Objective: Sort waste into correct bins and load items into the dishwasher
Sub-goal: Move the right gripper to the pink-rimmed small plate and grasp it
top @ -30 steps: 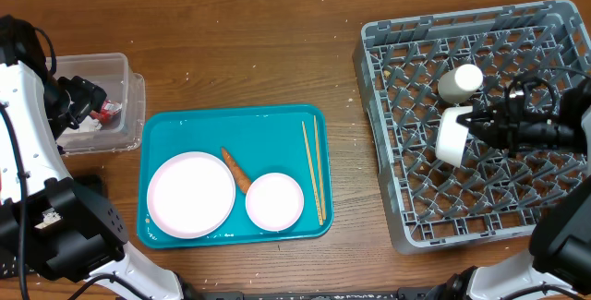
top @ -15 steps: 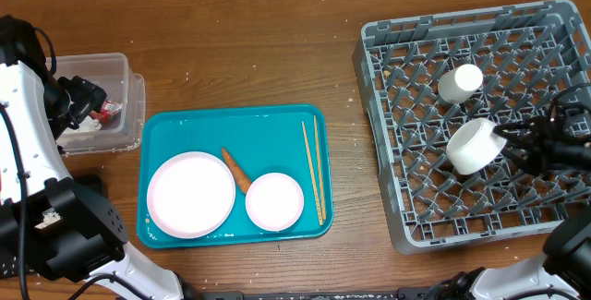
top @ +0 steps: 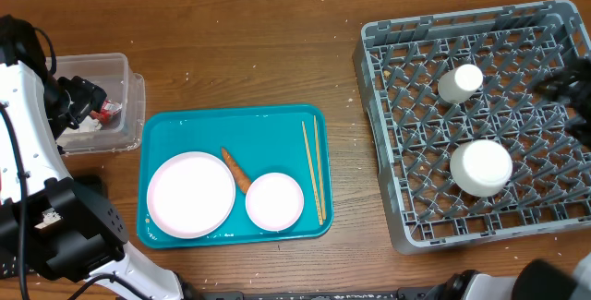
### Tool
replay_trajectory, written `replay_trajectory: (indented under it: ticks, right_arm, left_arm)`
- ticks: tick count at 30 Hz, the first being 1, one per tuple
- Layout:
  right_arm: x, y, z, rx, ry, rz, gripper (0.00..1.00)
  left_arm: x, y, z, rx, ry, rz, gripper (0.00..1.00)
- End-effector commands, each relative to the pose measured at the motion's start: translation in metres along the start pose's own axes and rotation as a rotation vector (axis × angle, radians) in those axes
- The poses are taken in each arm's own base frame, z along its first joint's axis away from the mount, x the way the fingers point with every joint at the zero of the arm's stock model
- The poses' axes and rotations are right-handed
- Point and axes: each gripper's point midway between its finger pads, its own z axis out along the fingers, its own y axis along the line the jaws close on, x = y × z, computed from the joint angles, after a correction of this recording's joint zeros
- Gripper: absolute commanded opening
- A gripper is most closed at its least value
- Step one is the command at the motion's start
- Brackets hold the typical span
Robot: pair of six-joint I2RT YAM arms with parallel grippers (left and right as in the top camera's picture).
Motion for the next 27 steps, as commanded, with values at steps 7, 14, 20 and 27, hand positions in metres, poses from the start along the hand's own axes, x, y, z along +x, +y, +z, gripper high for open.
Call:
replay_trajectory:
  ticks: [7,14,20,27]
  right_arm:
    - [0.076,0.178,0.017,-0.433,0.165,-0.354,0.93]
    - [0.17,0.205,0.105,-0.003,0.231,-0.634,0.98]
    - [0.271,0.224,0.168,0.072,0.431,-0.86,1.0]
    - [0.371,0.195,0.227,0.246,0.628,-1.048,0.99]
  left_arm:
    - [-0.001,-0.006,-0.004,0.025,-0.003,-0.009,1.0]
    - [0.001,-0.009,-0.004,0.042,0.009,-0.009,1.0]
    - [0.001,-0.009,-0.004,0.042,0.009,-0.009,1.0]
    - [0.001,-0.008,-0.004,0.042,0.009,-0.008,1.0]
